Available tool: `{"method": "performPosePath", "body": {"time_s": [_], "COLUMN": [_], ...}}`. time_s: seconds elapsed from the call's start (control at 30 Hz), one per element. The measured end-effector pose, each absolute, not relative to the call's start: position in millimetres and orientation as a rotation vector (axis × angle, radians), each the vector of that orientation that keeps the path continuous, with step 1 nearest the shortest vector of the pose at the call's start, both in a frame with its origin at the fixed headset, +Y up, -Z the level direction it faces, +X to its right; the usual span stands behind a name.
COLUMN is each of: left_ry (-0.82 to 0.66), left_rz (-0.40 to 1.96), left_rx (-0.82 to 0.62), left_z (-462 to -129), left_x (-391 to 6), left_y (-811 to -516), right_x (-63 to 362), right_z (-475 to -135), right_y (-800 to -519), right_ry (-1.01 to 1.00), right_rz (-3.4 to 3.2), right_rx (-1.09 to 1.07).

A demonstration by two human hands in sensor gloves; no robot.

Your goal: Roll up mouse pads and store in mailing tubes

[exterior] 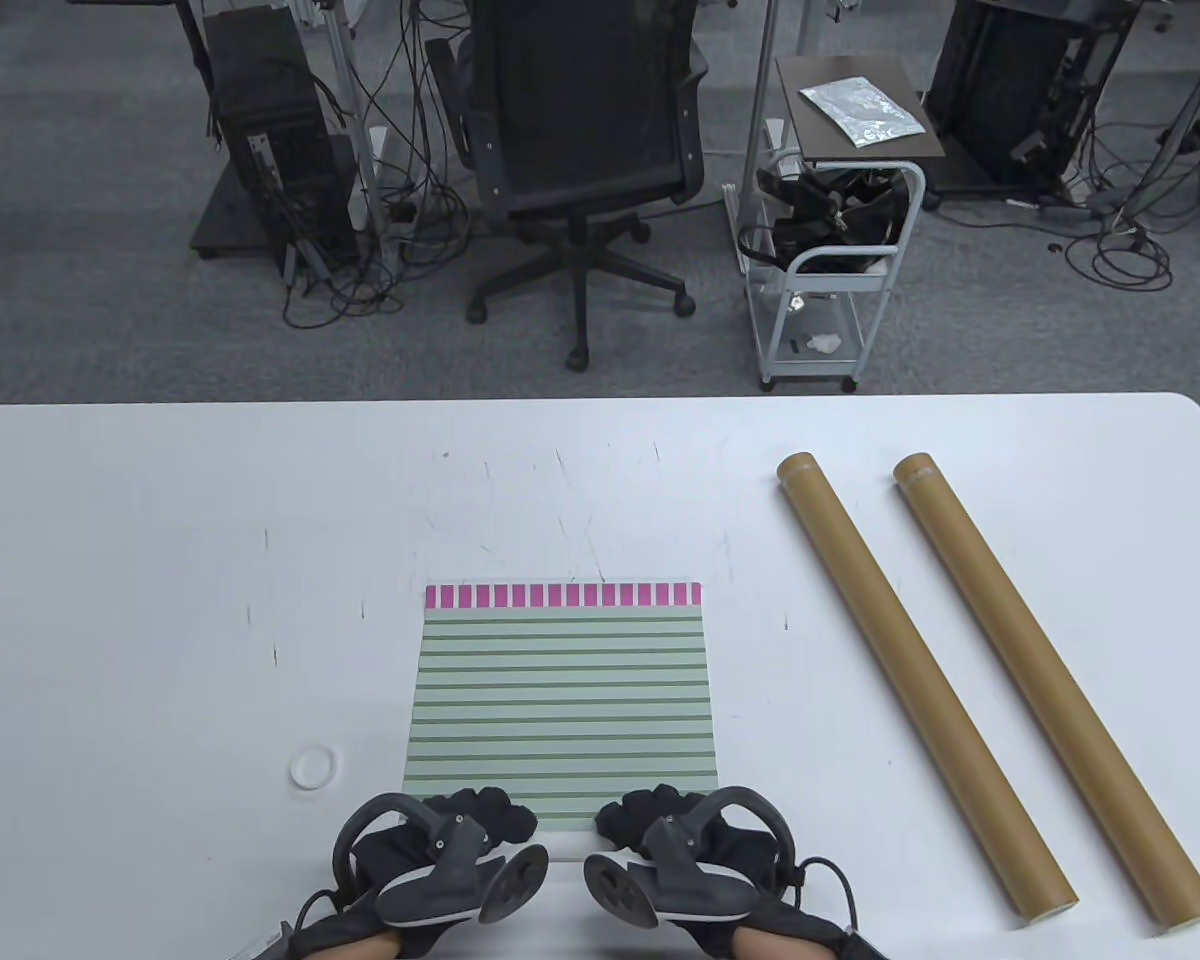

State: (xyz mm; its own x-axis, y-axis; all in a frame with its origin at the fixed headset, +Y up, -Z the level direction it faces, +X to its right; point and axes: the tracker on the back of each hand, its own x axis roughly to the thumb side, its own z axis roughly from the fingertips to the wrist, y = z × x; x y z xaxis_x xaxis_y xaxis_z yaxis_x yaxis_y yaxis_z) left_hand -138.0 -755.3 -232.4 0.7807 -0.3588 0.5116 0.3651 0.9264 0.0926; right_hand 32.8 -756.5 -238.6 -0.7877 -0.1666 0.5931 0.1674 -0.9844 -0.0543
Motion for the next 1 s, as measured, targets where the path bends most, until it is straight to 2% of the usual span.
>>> {"method": "performPosePath", "body": {"time_s": [0.07, 0.23, 0.4, 0.57, 0.67, 0.77, 0.93, 1.0], "left_ry": [-0.533, -0.5, -0.49, -0.49, -0.519, -0.561, -0.528, -0.511], "left_rz": [-0.431, -0.371, -0.336, -0.341, -0.328, -0.253, -0.202, -0.197], "left_rx": [0.016, -0.036, -0.054, -0.049, -0.056, -0.125, -0.177, -0.192], "left_z": [-233.1, -240.4, -243.1, -242.6, -241.1, -240.2, -248.0, -251.1], "left_x": [-135.8, -138.7, -140.9, -141.8, -143.1, -145.2, -149.9, -150.4], "left_y": [-754.8, -754.6, -754.8, -752.8, -750.3, -748.1, -751.5, -752.4], "right_x": [35.6, 40.8, 45.6, 44.8, 43.3, 44.1, 43.5, 41.3], "right_z": [-241.2, -244.8, -247.0, -252.0, -252.7, -250.7, -248.3, -243.2], "right_y": [-757.7, -756.6, -759.2, -757.7, -754.1, -753.4, -752.2, -745.8], "right_ry": [-0.033, -0.104, -0.059, -0.107, -0.188, -0.265, -0.274, -0.105], "right_rz": [-2.852, -2.858, -2.818, -2.843, -2.835, -2.837, -2.785, -2.719], "right_rx": [-0.923, -0.935, -0.896, -0.897, -0.93, -0.97, -0.981, -0.979]}}
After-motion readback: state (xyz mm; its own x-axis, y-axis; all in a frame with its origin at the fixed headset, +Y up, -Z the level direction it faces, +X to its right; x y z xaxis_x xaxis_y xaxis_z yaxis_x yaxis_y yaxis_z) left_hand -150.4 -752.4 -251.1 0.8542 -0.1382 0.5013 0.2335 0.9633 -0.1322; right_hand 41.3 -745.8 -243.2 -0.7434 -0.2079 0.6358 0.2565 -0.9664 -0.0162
